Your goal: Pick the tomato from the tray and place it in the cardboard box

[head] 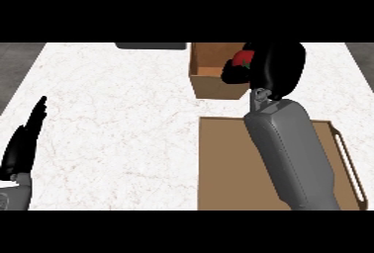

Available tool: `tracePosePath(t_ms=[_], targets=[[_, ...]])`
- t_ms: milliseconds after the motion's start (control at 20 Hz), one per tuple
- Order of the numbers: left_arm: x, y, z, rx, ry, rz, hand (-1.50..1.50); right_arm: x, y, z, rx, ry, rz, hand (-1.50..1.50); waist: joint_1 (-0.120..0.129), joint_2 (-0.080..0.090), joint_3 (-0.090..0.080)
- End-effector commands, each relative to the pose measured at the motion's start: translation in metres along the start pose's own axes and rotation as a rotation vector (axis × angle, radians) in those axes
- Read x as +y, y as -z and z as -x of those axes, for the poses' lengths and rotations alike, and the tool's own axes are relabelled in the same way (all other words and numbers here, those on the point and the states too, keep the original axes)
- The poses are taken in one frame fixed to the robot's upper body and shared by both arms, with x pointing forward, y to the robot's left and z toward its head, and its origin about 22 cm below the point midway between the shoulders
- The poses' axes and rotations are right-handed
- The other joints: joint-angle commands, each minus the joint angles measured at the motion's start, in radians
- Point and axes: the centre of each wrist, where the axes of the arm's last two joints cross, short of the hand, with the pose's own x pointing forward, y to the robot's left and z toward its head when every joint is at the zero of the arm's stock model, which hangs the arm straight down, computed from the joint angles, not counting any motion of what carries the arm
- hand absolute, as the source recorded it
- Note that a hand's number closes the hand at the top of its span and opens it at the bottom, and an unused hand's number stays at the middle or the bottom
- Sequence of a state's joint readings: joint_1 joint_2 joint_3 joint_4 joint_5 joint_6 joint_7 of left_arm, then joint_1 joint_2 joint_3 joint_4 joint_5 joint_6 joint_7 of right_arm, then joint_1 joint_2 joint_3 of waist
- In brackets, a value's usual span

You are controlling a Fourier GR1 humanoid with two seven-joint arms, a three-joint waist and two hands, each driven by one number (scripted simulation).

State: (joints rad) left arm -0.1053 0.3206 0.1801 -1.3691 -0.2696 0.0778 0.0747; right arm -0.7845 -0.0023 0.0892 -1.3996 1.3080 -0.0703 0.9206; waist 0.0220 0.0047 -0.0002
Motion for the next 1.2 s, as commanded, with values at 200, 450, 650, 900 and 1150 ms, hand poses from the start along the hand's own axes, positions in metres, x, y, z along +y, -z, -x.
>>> tracePosePath(t_ms=[200,450,650,900,1150], targets=[[-0.001,0.006,0.001,-0.027,0.002,0.0,0.0,0.029,0.06,-0.017,0.097,0.135,-0.042,1.5,0.012,0.008,0.0],[-0.002,0.003,-0.01,-0.044,0.007,0.01,0.0,0.046,0.092,0.002,0.139,0.14,-0.063,1.5,0.042,0.017,0.001],[-0.002,0.016,-0.018,-0.063,0.011,-0.004,0.0,0.054,0.105,0.013,0.163,0.134,-0.073,1.5,0.041,0.023,0.0],[-0.014,0.012,-0.016,-0.063,-0.009,0.021,0.0,0.069,0.109,0.035,0.279,0.14,-0.066,1.5,0.054,0.03,0.001],[-0.016,0.012,-0.001,-0.056,-0.015,0.044,0.0,0.08,0.104,0.037,0.371,0.217,-0.121,-1.5,0.062,0.036,0.0]])
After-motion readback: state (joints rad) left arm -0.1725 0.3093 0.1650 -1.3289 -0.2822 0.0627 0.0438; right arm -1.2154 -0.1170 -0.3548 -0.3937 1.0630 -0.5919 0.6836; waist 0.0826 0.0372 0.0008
